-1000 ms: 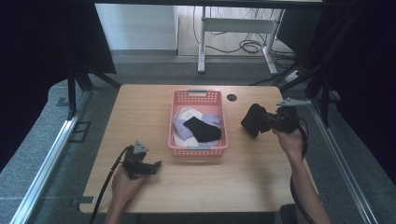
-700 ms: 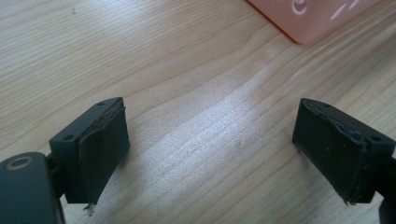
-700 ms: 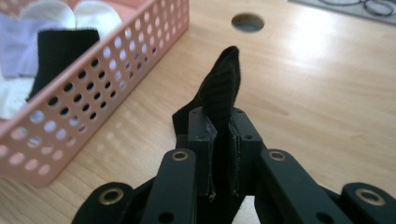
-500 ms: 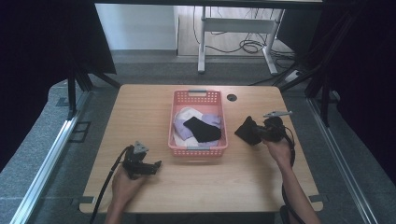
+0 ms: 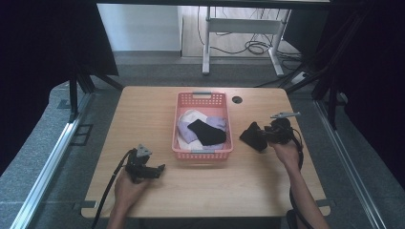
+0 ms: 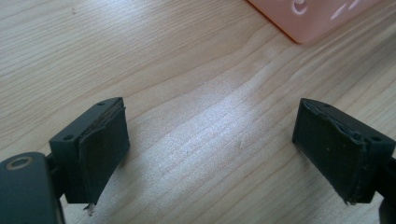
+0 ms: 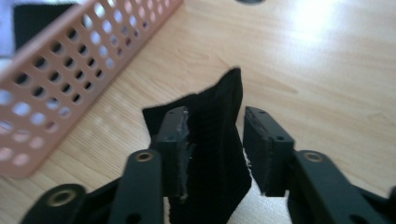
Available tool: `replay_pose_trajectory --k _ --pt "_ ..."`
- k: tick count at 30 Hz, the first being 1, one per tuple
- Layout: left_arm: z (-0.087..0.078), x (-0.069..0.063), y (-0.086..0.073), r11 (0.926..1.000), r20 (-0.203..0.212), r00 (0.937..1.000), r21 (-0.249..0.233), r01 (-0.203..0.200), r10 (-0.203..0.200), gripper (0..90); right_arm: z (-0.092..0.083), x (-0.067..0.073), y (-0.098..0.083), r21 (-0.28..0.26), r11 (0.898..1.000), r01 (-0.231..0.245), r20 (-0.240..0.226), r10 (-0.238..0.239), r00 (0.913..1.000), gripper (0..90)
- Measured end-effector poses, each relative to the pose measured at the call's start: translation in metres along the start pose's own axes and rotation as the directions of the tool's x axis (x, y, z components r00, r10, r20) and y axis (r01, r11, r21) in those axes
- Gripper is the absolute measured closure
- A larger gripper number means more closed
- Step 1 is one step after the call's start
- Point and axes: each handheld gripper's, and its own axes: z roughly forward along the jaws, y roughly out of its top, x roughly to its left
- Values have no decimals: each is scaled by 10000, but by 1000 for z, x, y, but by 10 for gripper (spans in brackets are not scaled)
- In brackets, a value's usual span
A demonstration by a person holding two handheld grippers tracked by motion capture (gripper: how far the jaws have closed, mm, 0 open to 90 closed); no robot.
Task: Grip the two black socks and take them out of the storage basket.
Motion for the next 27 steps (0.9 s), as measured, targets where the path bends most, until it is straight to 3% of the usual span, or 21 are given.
replay_pose_trajectory --k 9,19,27 --pt "0 0 0 10000 0 10000 8 1 -1 103 -12 12 21 -374 9992 114 -356 -128 9993 455" --pt "0 0 0 10000 -1 10000 48 -43 43 103 -8 41 47 -676 9950 729 -1140 -803 9902 435" --pt "0 0 0 10000 -2 10000 55 -59 59 103 5 66 66 -546 9915 1181 -1626 -1255 9787 428"
